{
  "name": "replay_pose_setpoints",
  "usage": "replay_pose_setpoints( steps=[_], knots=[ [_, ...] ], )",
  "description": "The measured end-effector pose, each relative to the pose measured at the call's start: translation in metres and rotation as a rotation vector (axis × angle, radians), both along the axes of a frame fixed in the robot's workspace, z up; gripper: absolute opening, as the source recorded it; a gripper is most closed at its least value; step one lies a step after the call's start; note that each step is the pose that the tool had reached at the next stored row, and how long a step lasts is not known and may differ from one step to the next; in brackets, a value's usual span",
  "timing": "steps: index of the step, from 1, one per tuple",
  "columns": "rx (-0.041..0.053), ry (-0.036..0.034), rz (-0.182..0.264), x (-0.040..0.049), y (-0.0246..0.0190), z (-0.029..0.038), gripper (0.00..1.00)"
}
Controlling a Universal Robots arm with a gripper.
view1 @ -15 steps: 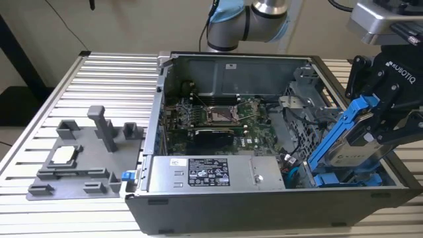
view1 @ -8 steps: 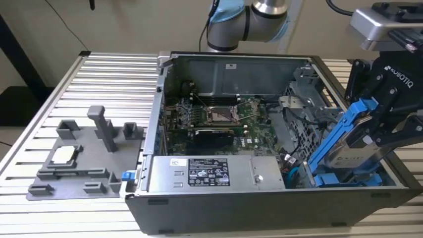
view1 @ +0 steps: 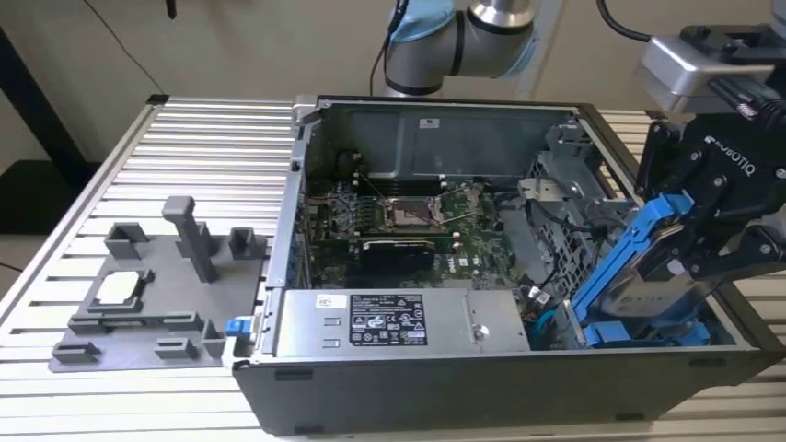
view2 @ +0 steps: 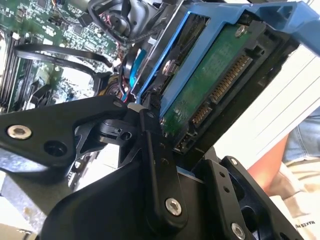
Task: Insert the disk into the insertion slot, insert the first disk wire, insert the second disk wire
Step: 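Insert the disk into the insertion slot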
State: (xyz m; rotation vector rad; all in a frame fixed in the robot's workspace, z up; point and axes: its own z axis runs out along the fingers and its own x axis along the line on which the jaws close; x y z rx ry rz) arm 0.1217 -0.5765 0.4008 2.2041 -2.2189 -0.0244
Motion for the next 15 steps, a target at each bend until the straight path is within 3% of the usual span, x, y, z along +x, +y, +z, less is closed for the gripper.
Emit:
replay_pose_setpoints(
  steps=[15],
  knots=[
    [0.0013, -0.0002, 0.006, 0.0005, 0.0046, -0.0272, 0.33]
  ],
)
